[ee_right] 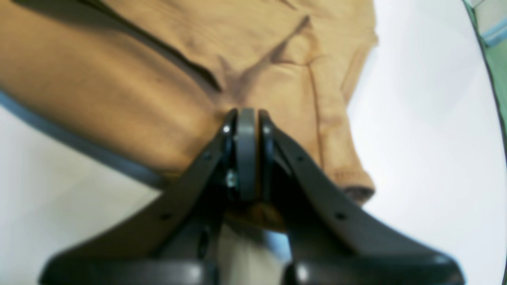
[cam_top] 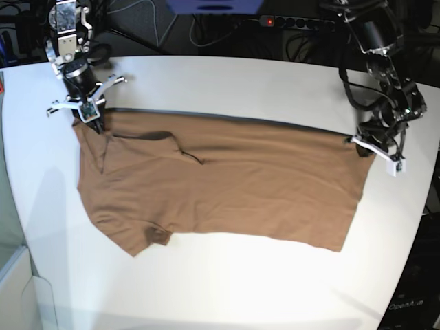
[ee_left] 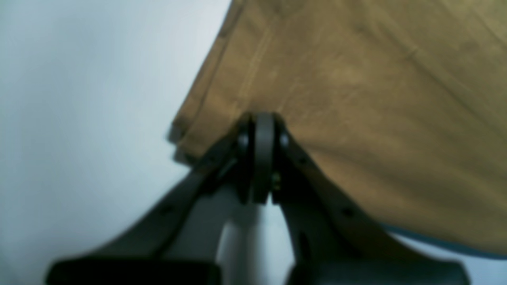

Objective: Fold the T-shirt properly
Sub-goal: 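Release the shirt and pull both grippers back toward the collar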

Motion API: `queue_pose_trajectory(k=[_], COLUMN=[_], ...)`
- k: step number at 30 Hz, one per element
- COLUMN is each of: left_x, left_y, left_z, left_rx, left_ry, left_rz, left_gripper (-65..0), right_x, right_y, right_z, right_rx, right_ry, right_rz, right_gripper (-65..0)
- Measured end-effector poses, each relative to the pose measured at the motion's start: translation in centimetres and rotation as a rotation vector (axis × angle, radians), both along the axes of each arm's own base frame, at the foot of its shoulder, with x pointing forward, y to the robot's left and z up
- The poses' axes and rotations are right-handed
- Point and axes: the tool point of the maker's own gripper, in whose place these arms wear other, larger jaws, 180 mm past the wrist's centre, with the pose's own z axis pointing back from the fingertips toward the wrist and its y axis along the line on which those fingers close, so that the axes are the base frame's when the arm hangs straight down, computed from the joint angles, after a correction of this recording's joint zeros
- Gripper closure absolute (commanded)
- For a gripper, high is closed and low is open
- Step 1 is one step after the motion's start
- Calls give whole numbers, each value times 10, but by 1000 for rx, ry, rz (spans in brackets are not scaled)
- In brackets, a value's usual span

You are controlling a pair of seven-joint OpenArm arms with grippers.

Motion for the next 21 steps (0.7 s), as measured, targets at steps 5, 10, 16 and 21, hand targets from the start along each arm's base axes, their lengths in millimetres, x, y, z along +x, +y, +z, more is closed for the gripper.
queue_pose_trajectory(k=[5, 10, 16, 21], left_x=[-31, -63, -93, -108], left_y=[4, 2, -2, -4], left_z=[0, -2, 0, 1], left_rx=[44, 71, 111, 126], left_ry=[8, 25, 64, 96], left_rz=[-14, -17, -21, -37], left_gripper=[-22, -22, -22, -22], right_x=[-10, -31, -53, -66], right_y=[0, 4, 8, 6], right_z=[-2, -1, -1, 1], right_rx=[7, 13, 25, 38], right_ry=[4, 11, 23, 22], right_rz=[0, 15, 26, 12], right_gripper=[-4, 0, 0, 0])
